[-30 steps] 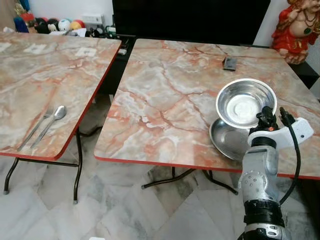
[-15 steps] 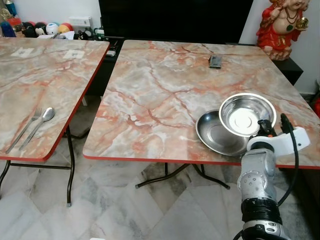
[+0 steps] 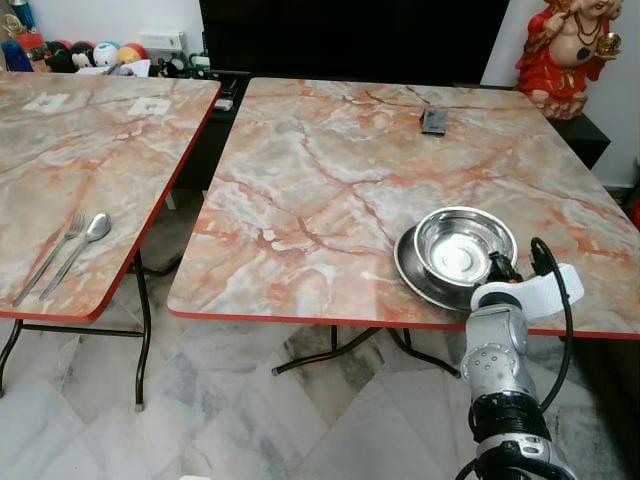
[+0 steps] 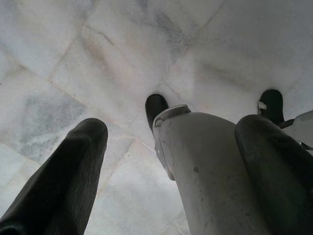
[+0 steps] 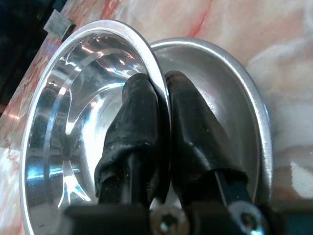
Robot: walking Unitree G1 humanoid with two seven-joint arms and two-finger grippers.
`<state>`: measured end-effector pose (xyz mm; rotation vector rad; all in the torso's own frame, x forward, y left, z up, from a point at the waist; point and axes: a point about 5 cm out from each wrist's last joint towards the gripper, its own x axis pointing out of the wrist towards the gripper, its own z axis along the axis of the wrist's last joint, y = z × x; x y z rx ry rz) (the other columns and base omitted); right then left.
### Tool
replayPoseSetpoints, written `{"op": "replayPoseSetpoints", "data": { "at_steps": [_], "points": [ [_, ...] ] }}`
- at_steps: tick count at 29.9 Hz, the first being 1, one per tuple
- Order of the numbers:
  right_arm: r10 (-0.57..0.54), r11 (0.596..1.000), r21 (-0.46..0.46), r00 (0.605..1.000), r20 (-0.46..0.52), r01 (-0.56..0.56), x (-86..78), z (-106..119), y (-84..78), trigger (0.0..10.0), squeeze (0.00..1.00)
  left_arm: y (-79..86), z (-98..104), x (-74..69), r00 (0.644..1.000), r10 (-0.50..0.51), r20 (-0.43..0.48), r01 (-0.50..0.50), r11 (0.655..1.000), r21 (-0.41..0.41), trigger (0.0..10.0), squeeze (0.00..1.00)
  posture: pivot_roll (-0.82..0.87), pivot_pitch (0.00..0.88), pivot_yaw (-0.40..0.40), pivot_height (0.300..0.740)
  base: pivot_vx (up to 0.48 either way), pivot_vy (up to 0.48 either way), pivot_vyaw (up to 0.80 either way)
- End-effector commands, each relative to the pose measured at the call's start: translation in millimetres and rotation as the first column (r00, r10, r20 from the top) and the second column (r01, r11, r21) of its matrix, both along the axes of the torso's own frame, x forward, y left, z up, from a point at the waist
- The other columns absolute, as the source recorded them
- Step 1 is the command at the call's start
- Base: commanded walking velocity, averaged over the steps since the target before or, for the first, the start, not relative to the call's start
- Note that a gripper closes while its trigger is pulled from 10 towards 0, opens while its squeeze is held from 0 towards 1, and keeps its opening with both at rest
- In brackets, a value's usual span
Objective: Setting the table
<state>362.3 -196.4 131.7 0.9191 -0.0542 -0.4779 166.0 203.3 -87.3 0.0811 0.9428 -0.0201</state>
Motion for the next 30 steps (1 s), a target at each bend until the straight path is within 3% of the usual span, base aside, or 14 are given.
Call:
{"op": "replayPoseSetpoints", "data": {
  "at_steps": [1,20,21,22,25,26,29,30],
  "points": [
    [-0.014,1.0,0.004,1.0,0.018,0.014,2.5,3.9,-3.8,10.0,0.0,0.9,-4.4,-9.3,0.999,-0.007,-0.046,0.008,1.0,0.006,10.0,0.0,0.03,0.138,-0.029,0.74,0.0,0.0,0.0],
    [-0.026,0.999,0.038,1.0,0.001,0.026,6.1,-4.0,-3.2,10.0,0.0,1.5,-4.6,-10.2,0.999,-0.014,-0.049,0.014,1.0,0.005,10.0,0.0,0.04,0.139,-0.026,0.74,0.0,0.0,0.0],
    [-0.027,0.999,0.038,1.0,0.001,0.026,6.1,-4.0,-3.2,10.0,0.21,1.5,-4.6,-10.2,0.999,-0.014,-0.049,0.014,1.0,0.005,10.0,0.0,0.04,0.139,-0.026,0.74,0.0,0.0,0.0],
    [-0.027,0.999,0.038,1.0,0.0,0.027,6.3,-4.2,-3.2,10.0,0.25,1.5,-4.6,-10.3,0.999,-0.015,-0.05,0.015,1.0,0.005,10.0,0.0,0.04,0.139,-0.026,0.74,0.0,0.0,0.0],
    [-0.027,0.999,0.038,1.0,0.002,0.027,6.4,-4.0,-3.1,10.0,0.27,1.6,-4.7,-10.4,0.999,-0.015,-0.05,0.016,1.0,0.007,10.0,0.0,0.04,0.139,-0.026,0.74,0.0,0.0,0.0],
    [-0.027,0.999,0.038,1.0,0.002,0.027,6.6,-4.1,-3.0,10.0,0.33,1.7,-4.8,-10.7,0.999,-0.015,-0.051,0.015,1.0,0.006,10.0,0.0,0.04,0.139,-0.026,0.74,0.0,0.0,0.0],
    [-0.027,0.999,0.037,1.0,0.0,0.027,6.8,-4.2,-2.9,10.0,0.28,1.8,-4.9,-11.1,0.999,-0.014,-0.053,0.014,1.0,0.006,10.0,0.0,0.04,0.139,-0.026,0.74,0.0,0.0,0.0],
    [-0.024,0.999,0.037,1.0,0.0,0.024,7.0,-4.3,-2.7,10.0,0.32,1.8,-5.0,-11.2,0.998,-0.014,-0.053,0.014,1.0,0.007,10.0,0.0,0.04,0.139,-0.026,0.74,0.0,0.0,0.0]
  ]
}}
